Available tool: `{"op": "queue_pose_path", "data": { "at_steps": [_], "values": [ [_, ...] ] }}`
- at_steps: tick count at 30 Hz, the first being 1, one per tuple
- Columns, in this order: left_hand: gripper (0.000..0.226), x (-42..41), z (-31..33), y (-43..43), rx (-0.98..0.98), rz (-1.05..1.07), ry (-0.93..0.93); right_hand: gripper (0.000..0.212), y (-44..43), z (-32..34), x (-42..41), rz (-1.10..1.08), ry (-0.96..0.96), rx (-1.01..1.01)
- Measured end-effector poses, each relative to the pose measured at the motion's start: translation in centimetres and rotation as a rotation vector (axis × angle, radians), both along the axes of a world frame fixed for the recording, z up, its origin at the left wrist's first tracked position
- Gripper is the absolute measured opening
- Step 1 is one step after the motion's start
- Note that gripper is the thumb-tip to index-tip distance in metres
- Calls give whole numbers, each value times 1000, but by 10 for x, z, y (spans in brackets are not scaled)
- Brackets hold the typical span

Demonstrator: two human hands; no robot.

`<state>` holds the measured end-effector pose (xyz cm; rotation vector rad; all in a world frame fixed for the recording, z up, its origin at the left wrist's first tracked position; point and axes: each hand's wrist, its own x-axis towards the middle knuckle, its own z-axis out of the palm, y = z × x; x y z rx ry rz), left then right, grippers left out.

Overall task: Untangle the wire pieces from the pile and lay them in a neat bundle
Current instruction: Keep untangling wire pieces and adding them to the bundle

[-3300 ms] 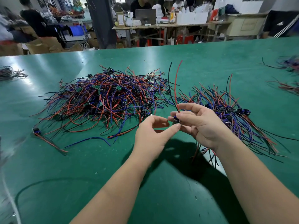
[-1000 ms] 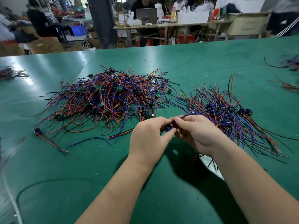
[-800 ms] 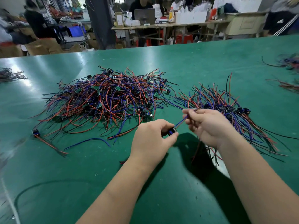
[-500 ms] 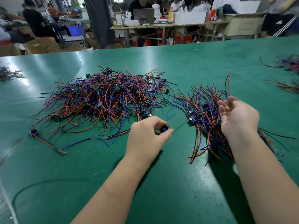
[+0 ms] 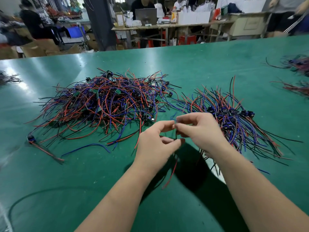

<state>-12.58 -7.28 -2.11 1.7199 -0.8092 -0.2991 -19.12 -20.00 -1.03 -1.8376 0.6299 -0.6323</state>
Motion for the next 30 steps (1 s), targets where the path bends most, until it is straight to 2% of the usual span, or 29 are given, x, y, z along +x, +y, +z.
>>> {"op": "queue_pose_path", "data": {
  "at_steps": [2,5,7,9,11,13,15,17,19,21,24,26,28,30],
  "values": [
    [35,-1,0,0,-12,9,-28,19,-12,6,-4,-118,-91,-55],
    [26,2,0,2,-8,64,-64,23,-31,19,-16,-292,-335,-218],
    [24,5,1,3,26,101,-103,24,-43,22,-24,-368,-337,-306],
    [26,11,1,5,94,141,-189,28,-56,19,-29,-420,-142,-365],
    [29,17,2,7,183,186,-293,36,-66,11,-33,-456,151,-394],
    [31,24,0,10,296,223,-415,26,-68,6,-36,-446,346,-391],
    [33,29,-1,13,459,306,-522,12,-68,5,-37,-428,439,-442],
    [37,32,-2,17,640,385,-546,12,-66,5,-36,-414,505,-483],
    [37,35,-3,19,798,378,-539,13,-65,5,-35,-418,563,-507],
    [33,38,-5,18,870,347,-558,13,-63,5,-34,-445,596,-523],
    [26,44,-5,17,863,357,-607,17,-60,5,-30,-473,521,-528],
    [26,48,-6,17,802,354,-550,17,-56,6,-28,-465,440,-542],
    [27,47,-5,17,582,356,-308,16,-48,6,-25,-432,324,-556],
    [23,46,2,14,170,311,124,15,-38,7,-21,-378,193,-517]
  ]
}}
